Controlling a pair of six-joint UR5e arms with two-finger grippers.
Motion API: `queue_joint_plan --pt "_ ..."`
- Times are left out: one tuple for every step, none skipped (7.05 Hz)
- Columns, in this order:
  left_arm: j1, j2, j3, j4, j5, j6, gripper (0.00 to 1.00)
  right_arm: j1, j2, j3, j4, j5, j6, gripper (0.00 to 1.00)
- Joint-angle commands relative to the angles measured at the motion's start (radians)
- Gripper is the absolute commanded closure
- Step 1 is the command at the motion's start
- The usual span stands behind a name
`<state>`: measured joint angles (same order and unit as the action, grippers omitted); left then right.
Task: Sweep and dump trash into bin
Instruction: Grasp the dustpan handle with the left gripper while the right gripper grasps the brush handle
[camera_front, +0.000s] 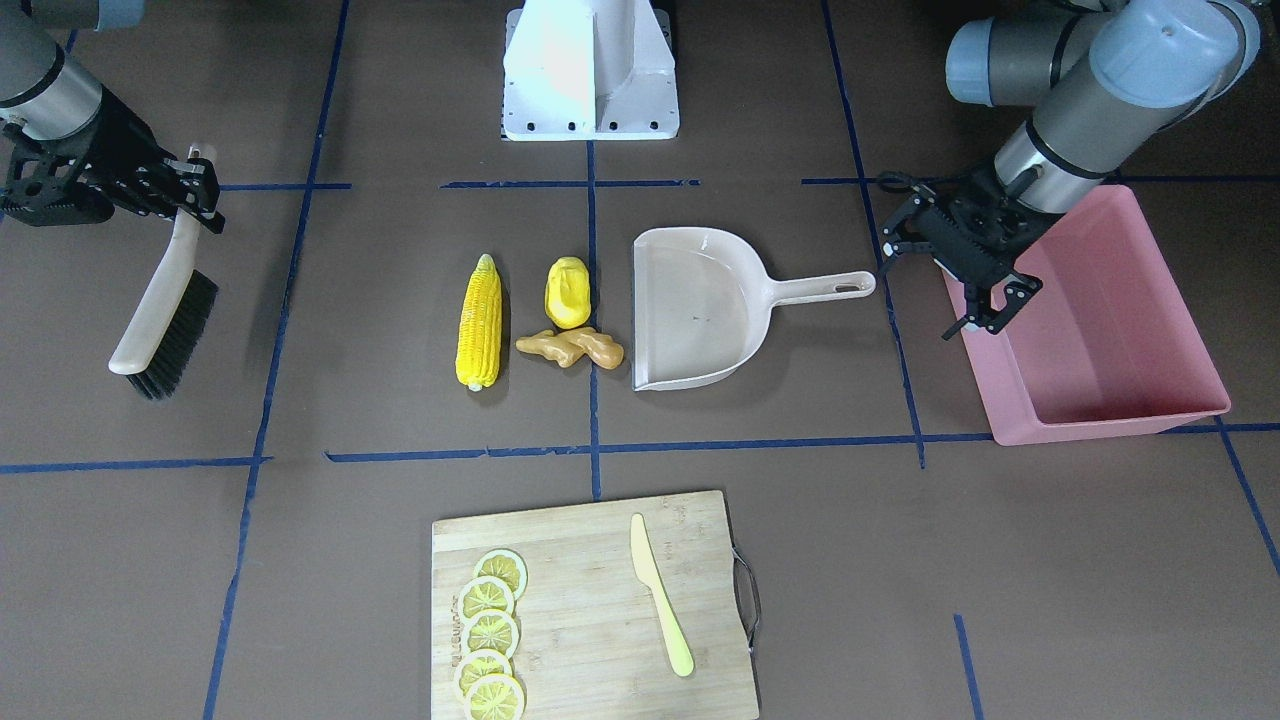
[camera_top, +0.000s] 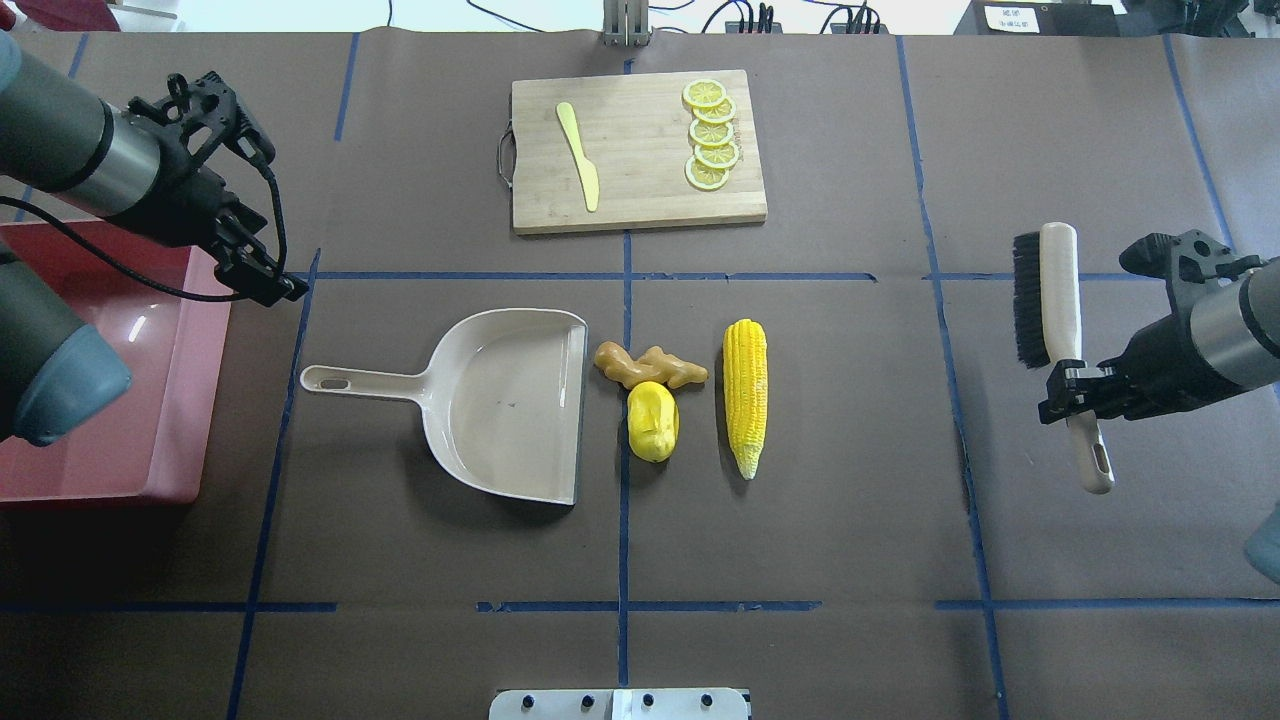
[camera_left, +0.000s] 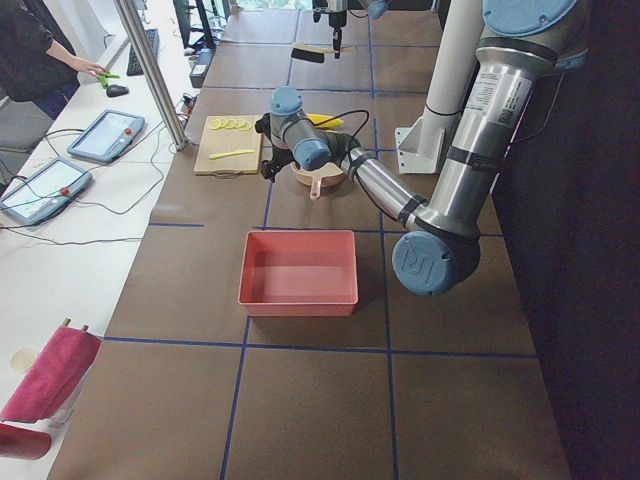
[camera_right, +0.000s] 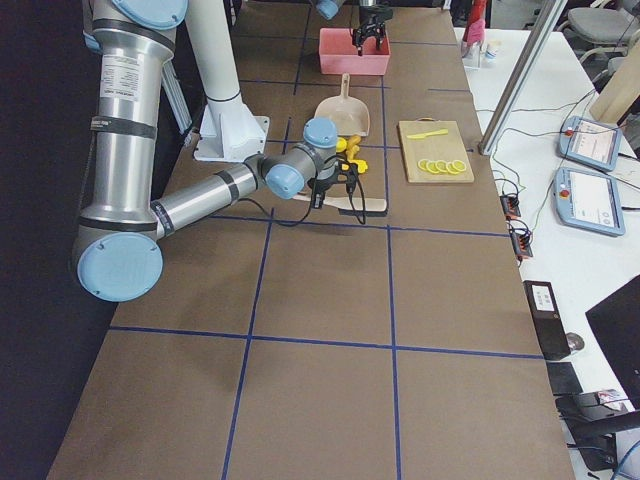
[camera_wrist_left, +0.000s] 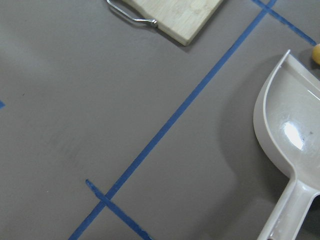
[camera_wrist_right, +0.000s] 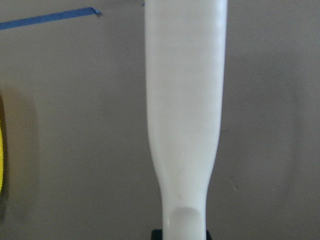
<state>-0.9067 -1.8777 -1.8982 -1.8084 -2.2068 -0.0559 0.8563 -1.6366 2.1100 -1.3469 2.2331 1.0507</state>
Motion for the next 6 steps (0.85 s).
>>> queue_joint_plan --pt "0.099 0.002 -0.024 0.004 0.012 0.107 0.00 -0.008 0.131 0.018 -0.184 0.000 0.003 1.00" --pt "0.130 0.005 -0.018 0.006 0.004 0.158 0.00 -0.028 0.155 0.016 -0.189 -0.001 0.044 1.00" --pt "0.149 0.000 -0.013 0.007 0.001 0.239 0.00 -0.042 0.167 0.016 -0.190 -0.001 0.070 1.00" --pt "0.152 -0.003 0.007 0.007 0.003 0.290 0.01 -0.045 0.170 0.016 -0.190 -0.001 0.077 1.00" --pt "0.155 -0.017 0.045 0.006 0.006 0.332 0.02 -0.052 0.172 0.016 -0.190 -0.003 0.090 1.00" --pt "0.155 -0.020 0.053 0.007 0.015 0.367 0.03 -0.066 0.185 0.015 -0.190 -0.004 0.106 1.00"
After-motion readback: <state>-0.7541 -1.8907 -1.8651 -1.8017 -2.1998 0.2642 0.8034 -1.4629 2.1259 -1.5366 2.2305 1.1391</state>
